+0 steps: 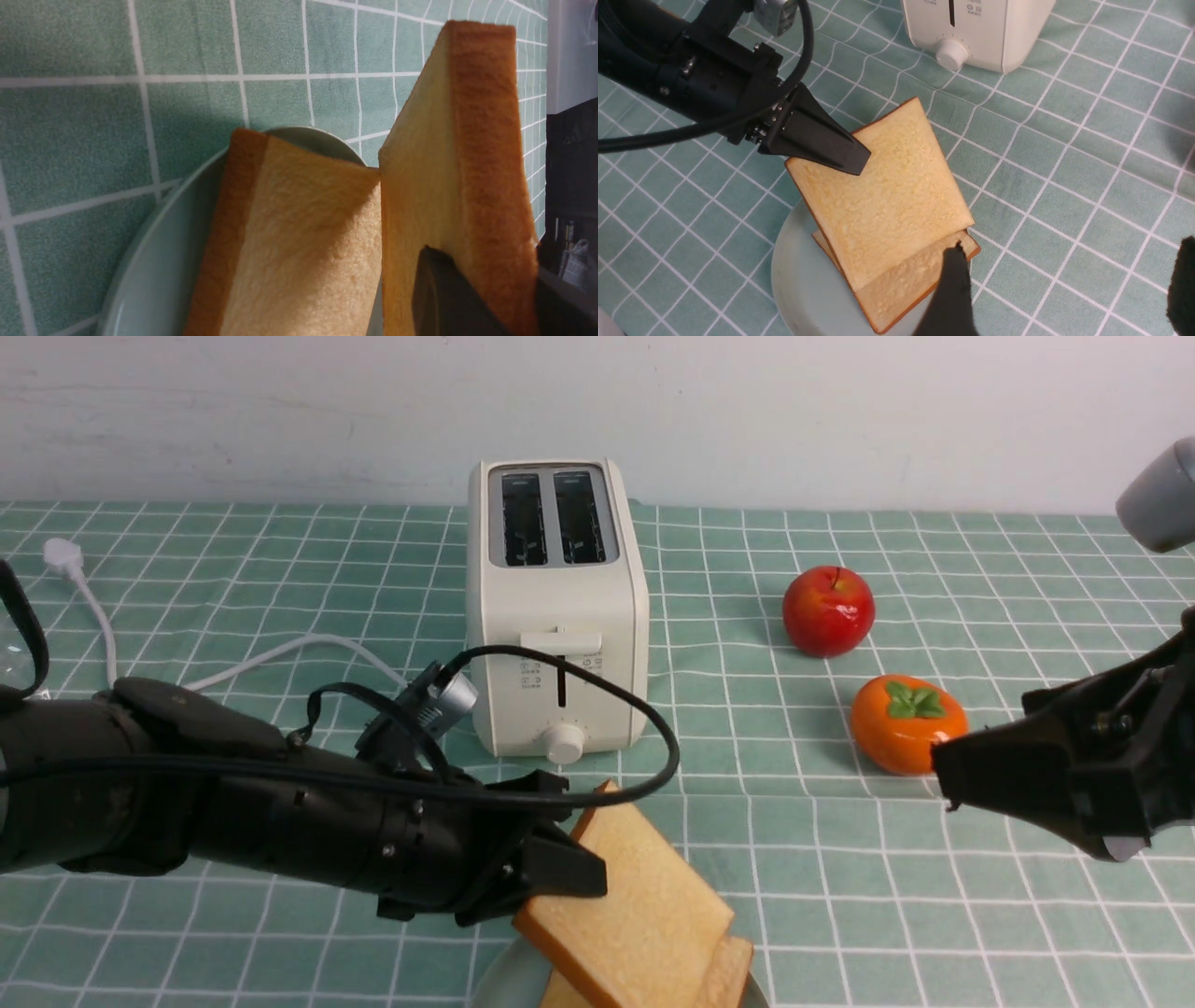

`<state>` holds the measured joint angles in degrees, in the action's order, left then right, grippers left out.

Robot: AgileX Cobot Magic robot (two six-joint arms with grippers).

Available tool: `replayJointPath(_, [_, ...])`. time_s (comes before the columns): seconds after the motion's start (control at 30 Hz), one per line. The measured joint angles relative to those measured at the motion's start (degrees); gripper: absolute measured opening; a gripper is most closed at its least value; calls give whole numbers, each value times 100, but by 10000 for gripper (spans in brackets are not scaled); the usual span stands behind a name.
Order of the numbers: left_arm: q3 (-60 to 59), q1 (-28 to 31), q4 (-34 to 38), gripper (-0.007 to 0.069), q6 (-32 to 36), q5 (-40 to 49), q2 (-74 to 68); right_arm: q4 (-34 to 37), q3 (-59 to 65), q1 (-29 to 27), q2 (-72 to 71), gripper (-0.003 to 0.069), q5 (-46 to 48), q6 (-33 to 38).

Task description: Take toasted bread from bread machine on blue coffee table place on plate.

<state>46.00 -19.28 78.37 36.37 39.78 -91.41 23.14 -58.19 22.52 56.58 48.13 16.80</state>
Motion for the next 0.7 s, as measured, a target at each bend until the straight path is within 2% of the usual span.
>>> replayJointPath(0.07, [0, 0, -150, 185, 6, 0, 7, 0, 0, 0, 0, 568, 5, 0])
replayJointPath(0.1, [7, 0, -279, 229, 0, 0, 29, 0, 0, 0, 0, 568, 5, 0])
replayJointPath(0.13, [46, 0, -523, 314, -83, 6, 114, 20, 0, 0, 0, 568, 7, 0])
replayJointPath(0.2, [139, 0, -813, 409, -244, 6, 262, 97, 0, 0, 0, 568, 37, 0])
replayJointPath(0.23, [154, 0, -853, 434, -271, 6, 318, 97, 0, 0, 0, 568, 37, 0])
replayJointPath(0.3, [455, 5, -1564, 585, -672, -25, 790, 313, 0, 0, 0, 568, 95, 0])
replayJointPath(0.37, [728, 5, -2231, 643, -1059, -18, 1197, 328, 0, 0, 0, 568, 150, 0])
replayJointPath(0.47, [1007, 10, -3006, 655, -1678, 157, 1664, 98, 0, 0, 0, 555, 261, 5])
replayJointPath(0.5, [1158, 10, -3462, 645, -2166, 380, 1929, -138, 0, 0, 0, 532, 348, -7])
replayJointPath(0.53, [1171, 10, -3587, 643, -2306, 456, 1967, -180, 0, 0, 0, 532, 366, -7])
replayJointPath(0.57, [1228, 10, -4059, 614, -2828, 771, 2275, -631, 0, 0, 0, 470, 579, -218])
replayJointPath(0.6, [1228, 10, -4116, 605, -2887, 812, 2354, -743, 0, 0, 0, 461, 607, -260])
replayJointPath(0.7, [1162, 10, -4841, 498, -3637, 1656, 2997, -1635, 0, 0, 0, 283, 1066, -1216])
